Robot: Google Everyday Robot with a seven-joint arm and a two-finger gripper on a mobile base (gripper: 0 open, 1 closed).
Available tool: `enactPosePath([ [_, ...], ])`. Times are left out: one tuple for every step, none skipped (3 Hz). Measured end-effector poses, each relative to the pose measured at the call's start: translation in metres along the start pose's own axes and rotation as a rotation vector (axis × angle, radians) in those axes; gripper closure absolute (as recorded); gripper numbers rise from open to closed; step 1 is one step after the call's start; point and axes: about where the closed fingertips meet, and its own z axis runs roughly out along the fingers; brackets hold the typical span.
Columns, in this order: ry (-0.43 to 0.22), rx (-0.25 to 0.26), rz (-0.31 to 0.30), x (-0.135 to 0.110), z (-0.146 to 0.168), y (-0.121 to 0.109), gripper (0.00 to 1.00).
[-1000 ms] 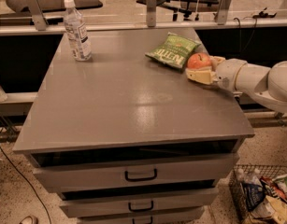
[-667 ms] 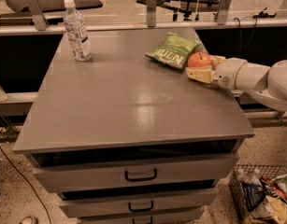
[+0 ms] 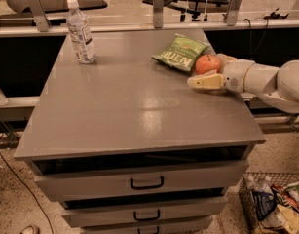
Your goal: Move apple near green jalapeno chip bag
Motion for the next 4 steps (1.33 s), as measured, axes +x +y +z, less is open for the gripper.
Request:
enactPosePath([
  [-0.021, -0.046, -0.011, -0.010, 0.005, 0.009, 0.00],
  [-0.021, -0.113, -0.088, -0.041, -0.022, 0.022, 0.00],
  [0.005, -0.207, -0.174, -0.070, -0.089, 0.054, 0.00],
  [0.003, -0.268, -0.235, -0.101, -0.165, 0.076, 0.00],
])
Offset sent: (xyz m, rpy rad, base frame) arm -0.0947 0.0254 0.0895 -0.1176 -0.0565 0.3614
